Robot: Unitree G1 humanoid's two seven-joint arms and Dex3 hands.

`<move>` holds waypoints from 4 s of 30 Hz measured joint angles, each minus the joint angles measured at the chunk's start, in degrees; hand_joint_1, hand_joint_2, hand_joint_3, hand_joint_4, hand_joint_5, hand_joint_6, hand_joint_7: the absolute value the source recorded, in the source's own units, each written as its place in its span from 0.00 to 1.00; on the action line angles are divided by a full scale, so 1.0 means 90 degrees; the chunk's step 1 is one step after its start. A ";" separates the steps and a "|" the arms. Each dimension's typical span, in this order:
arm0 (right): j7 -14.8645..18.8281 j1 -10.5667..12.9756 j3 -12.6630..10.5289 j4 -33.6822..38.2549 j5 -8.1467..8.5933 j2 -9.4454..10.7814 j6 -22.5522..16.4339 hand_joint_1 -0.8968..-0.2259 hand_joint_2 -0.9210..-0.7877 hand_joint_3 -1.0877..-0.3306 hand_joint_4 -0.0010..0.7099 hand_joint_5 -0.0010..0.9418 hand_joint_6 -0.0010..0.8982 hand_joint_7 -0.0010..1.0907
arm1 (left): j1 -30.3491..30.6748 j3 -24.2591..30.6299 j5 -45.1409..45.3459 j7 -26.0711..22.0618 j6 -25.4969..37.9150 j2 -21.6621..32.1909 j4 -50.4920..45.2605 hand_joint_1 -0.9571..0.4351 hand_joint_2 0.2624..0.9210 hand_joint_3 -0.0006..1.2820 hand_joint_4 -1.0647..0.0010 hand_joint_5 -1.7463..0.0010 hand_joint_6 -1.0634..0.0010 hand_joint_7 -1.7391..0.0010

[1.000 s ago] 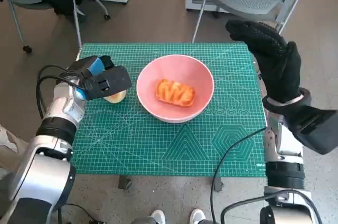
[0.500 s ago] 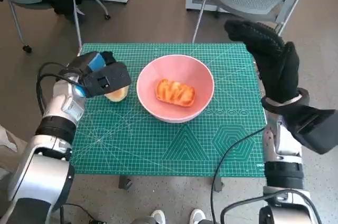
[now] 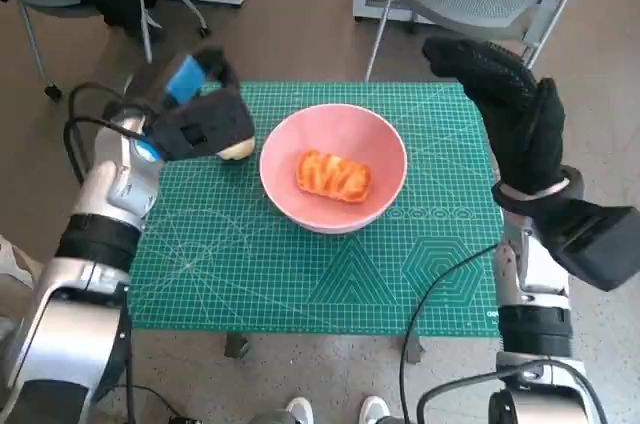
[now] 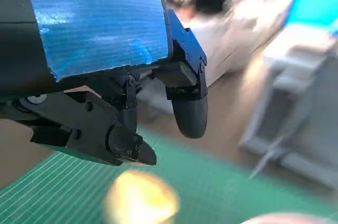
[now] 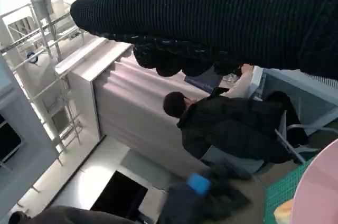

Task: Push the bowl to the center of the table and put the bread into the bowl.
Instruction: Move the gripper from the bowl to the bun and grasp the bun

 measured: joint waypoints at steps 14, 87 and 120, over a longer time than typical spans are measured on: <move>0.0000 -0.0013 0.0002 0.0061 0.0002 0.0014 -0.0001 0.30 0.00 0.39 0.20 0.00 0.00 0.46 | 0.0576 0.0341 0.0015 -0.0242 0.0235 0.0081 -0.2265 0.69 0.95 0.00 0.17 0.47 0.32 0.37; -0.0004 -0.0029 0.0019 0.0196 -0.0019 0.0068 -0.0140 0.29 0.00 0.38 0.20 0.00 0.00 0.45 | 0.1942 0.0594 0.0216 -0.3307 0.2142 0.0880 -0.4210 0.27 0.74 0.00 1.00 1.00 0.93 1.00; -0.0004 0.0007 0.0077 0.0063 0.0000 0.0094 -0.0031 0.29 0.00 0.38 0.20 0.00 0.00 0.44 | 0.1198 -0.0915 0.0591 -0.3406 0.1705 0.0345 -0.0339 0.25 0.72 0.00 1.00 1.00 0.95 1.00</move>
